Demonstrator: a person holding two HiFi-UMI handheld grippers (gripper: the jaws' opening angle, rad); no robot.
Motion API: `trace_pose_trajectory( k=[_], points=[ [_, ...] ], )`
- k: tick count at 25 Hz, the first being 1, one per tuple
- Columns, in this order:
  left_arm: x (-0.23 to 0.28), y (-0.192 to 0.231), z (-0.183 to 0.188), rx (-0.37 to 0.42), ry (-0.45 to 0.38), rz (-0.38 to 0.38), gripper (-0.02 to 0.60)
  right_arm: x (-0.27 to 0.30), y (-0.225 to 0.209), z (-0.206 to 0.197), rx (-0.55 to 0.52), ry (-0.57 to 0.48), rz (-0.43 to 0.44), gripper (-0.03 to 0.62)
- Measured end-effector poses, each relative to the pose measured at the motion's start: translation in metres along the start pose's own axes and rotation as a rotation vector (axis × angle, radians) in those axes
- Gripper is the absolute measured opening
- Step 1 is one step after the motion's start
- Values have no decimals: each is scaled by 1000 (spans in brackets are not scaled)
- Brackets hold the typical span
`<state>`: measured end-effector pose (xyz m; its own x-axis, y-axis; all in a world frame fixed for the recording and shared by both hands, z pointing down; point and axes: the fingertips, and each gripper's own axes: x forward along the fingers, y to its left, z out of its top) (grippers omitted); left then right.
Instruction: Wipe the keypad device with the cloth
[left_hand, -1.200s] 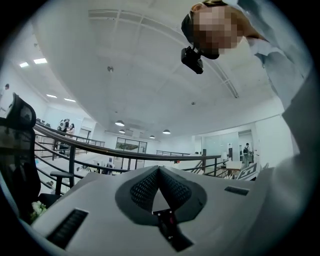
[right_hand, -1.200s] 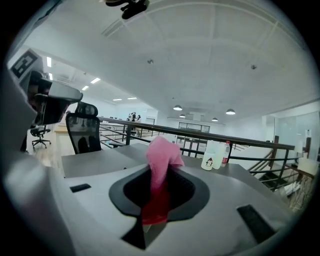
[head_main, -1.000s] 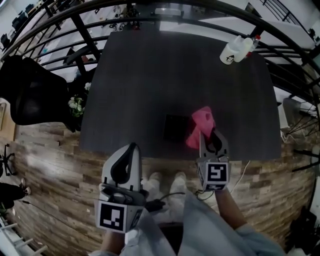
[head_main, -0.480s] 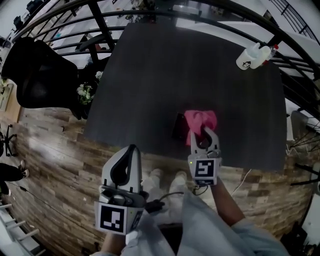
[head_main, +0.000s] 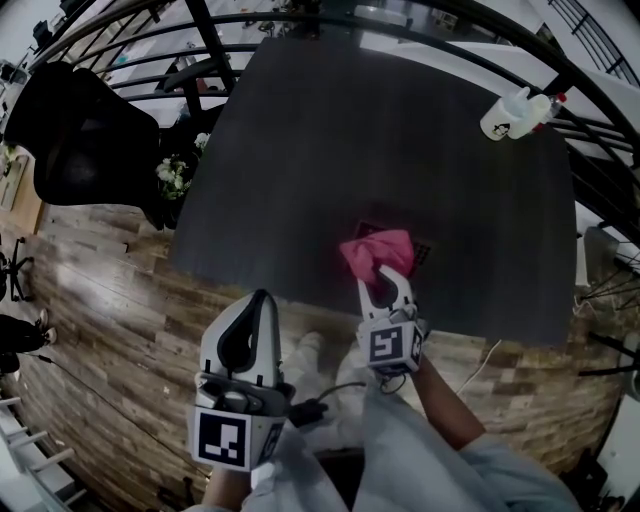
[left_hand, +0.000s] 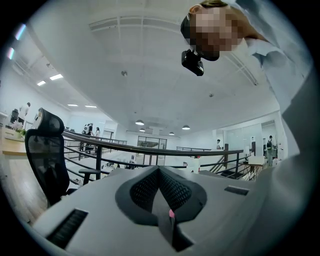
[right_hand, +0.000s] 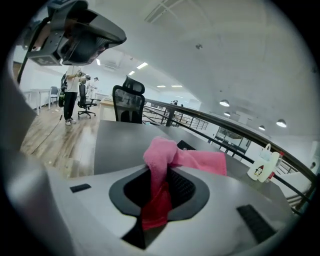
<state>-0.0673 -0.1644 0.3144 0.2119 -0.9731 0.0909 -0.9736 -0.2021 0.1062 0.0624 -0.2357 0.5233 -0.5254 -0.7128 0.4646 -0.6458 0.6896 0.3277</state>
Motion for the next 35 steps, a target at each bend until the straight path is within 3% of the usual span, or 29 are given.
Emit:
trace_pose_trajectory(
  k=[8, 16, 19, 27, 31, 35],
  points=[
    [3, -2, 1, -3, -10, -3, 3, -11, 21, -22, 63, 75, 77, 71],
    [8, -6, 8, -9, -37, -21, 3, -54, -6, 12, 200, 21, 56, 71],
    [10, -8, 10, -10, -48, -26, 3, -69, -30, 38, 163, -36, 8, 71],
    [8, -7, 17, -9, -70, -20, 3, -52, -79, 99, -82, -115, -73, 71],
    [6, -4, 18, -8, -72, -8, 3, -26, -78, 105, -114, -113, -45, 71],
    [2, -1, 17, -9, -63, 4, 3, -6, -70, 92, -52, -73, -24, 71]
  ],
)
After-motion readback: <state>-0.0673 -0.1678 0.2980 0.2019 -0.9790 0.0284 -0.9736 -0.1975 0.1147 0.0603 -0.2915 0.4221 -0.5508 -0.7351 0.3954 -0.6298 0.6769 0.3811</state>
